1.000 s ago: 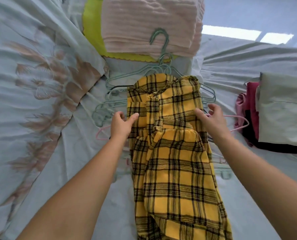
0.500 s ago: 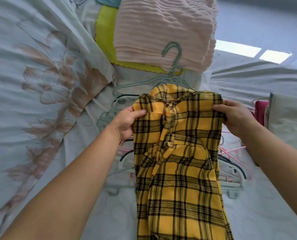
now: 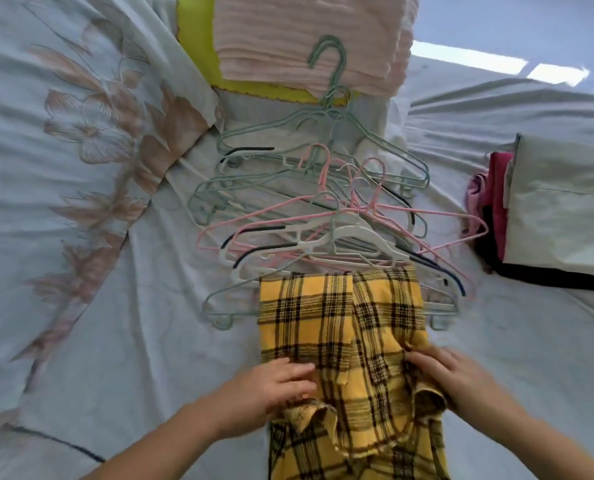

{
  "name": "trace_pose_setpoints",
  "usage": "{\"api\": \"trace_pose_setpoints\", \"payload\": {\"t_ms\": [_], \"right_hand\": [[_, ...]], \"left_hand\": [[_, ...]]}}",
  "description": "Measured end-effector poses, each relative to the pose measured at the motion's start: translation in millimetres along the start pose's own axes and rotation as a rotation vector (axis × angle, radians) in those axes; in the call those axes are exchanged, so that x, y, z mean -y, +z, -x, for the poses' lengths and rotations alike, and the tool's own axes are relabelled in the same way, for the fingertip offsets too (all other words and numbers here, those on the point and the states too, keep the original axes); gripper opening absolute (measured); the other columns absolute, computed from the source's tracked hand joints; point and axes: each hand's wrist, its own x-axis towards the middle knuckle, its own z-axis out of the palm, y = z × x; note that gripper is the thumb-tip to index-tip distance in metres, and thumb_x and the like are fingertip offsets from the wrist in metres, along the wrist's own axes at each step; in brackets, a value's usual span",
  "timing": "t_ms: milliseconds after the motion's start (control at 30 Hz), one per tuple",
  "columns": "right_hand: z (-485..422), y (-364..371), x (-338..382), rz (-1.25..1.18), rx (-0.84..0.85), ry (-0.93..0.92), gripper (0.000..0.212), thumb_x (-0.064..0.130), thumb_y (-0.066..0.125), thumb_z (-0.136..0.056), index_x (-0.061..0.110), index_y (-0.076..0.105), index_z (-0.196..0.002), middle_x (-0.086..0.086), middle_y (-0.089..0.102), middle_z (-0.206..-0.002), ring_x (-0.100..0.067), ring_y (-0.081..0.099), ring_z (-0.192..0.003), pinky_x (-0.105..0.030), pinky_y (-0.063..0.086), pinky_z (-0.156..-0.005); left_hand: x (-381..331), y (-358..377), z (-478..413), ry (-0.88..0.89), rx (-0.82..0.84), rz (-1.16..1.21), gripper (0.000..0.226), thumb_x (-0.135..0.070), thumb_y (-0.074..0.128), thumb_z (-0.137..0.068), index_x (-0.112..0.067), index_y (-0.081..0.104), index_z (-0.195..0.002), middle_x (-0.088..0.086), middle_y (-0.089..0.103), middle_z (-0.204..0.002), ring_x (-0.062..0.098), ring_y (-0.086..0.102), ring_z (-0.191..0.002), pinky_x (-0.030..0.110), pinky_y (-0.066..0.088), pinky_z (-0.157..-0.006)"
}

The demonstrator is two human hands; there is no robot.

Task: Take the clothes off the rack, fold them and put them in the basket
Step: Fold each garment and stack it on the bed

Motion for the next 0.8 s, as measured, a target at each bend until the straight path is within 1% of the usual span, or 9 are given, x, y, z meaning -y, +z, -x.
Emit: {"api": "trace_pose_setpoints", "payload": {"t_ms": [67, 133, 200, 300, 400, 500, 567, 700, 800], "right_hand": [[-1.7, 10.8, -3.8, 0.158, 0.018, -0.024, 0.099, 0.035, 0.093, -0.025, 0.032, 0.059, -0.118, 0.009, 0.066, -0.112, -0.008, 0.068, -0.089, -0.017, 0.054, -0.066], [-5.0, 7.1, -5.7, 0.207, -0.058, -0.043, 0.081, 0.028, 0.093, -0.022, 0.028, 0.071, -0.100, 0.002, 0.069, -0.107, -0.015, 0.069, -0.087, -0.025, 0.057, -0.065], [-13.8, -6.3, -1.2, 0.210, -0.169, -0.020, 0.063, 0.023, 0.092, -0.027, 0.024, 0.073, -0.087, -0.004, 0.069, -0.105, -0.023, 0.068, -0.087, -0.033, 0.057, -0.067], [-37.9, -16.4, 21.8, 0.157, -0.259, -0.065, 0.054, 0.028, 0.080, -0.055, 0.025, 0.068, -0.107, -0.002, 0.062, -0.124, -0.022, 0.062, -0.108, -0.038, 0.051, -0.088], [-57.0, 14.7, 36.1, 0.073, -0.287, 0.002, 0.051, 0.043, 0.039, -0.091, 0.027, 0.041, -0.139, 0.001, 0.030, -0.151, -0.017, 0.026, -0.139, -0.039, 0.022, -0.112], [-61.1, 63.1, 27.7, 0.177, -0.131, 0.141, 0.063, 0.060, 0.016, -0.095, 0.025, 0.025, -0.147, -0.005, 0.021, -0.155, -0.023, 0.012, -0.144, -0.045, 0.014, -0.112], [-64.7, 76.1, 23.4, 0.198, -0.100, 0.174, 0.064, 0.060, 0.012, -0.095, 0.024, 0.021, -0.147, -0.007, 0.022, -0.155, -0.024, 0.016, -0.143, -0.047, 0.014, -0.111], [-61.8, 62.9, 26.0, 0.105, -0.200, 0.137, 0.063, 0.062, 0.014, -0.094, 0.028, 0.019, -0.147, -0.001, 0.017, -0.155, -0.021, 0.016, -0.141, -0.042, 0.011, -0.114], [-28.6, 50.6, 40.3, -0.314, -0.439, 0.366, 0.064, 0.047, 0.053, -0.090, 0.021, 0.029, -0.144, -0.001, 0.025, -0.152, -0.020, 0.020, -0.137, -0.040, 0.018, -0.114]], "left_hand": [[-1.1, 12.2, 3.7, 0.011, 0.102, -0.135, 0.066, -0.008, 0.051, -0.083, -0.029, 0.029, -0.142, -0.002, 0.018, -0.155, 0.019, 0.020, -0.142, 0.046, 0.028, -0.113], [-10.0, 9.6, 3.7, 0.050, 0.025, -0.143, 0.065, -0.016, 0.052, -0.080, -0.025, 0.032, -0.141, 0.001, 0.027, -0.153, 0.016, 0.024, -0.141, 0.042, 0.033, -0.111], [-15.1, 8.8, -7.5, 0.088, -0.104, -0.264, 0.060, -0.029, 0.048, -0.085, -0.026, 0.032, -0.142, -0.001, 0.026, -0.153, 0.015, 0.021, -0.142, 0.042, 0.024, -0.116], [-19.1, 10.8, -40.2, -0.084, -0.233, -0.424, 0.056, -0.050, 0.027, -0.097, -0.028, 0.017, -0.148, -0.002, 0.011, -0.158, 0.019, 0.013, -0.144, 0.046, 0.010, -0.114], [-17.5, 23.0, -73.3, -0.297, -0.134, -0.404, 0.065, -0.061, 0.006, -0.094, -0.026, 0.011, -0.148, -0.001, 0.000, -0.158, 0.016, -0.003, -0.145, 0.048, 0.004, -0.112], [-9.4, 40.5, -90.5, -0.345, -0.014, -0.412, 0.069, -0.069, -0.006, -0.083, -0.034, -0.014, -0.143, -0.009, -0.029, -0.149, 0.005, -0.042, -0.130, 0.044, -0.026, -0.108], [-3.7, 42.7, -93.9, -0.339, 0.007, -0.405, 0.069, -0.067, -0.009, -0.076, -0.038, -0.025, -0.137, -0.014, -0.040, -0.141, 0.005, -0.048, -0.124, 0.041, -0.034, -0.103], [-18.6, 34.7, -85.7, -0.315, -0.107, -0.348, 0.073, -0.065, 0.001, -0.082, -0.032, -0.007, -0.147, -0.011, -0.025, -0.149, 0.009, -0.033, -0.135, 0.042, -0.019, -0.112], [-58.1, 55.5, -44.1, -0.553, -0.583, 0.097, 0.071, -0.062, 0.030, -0.087, -0.018, 0.029, -0.144, -0.001, 0.015, -0.154, 0.014, 0.009, -0.141, 0.035, 0.011, -0.116]]}}
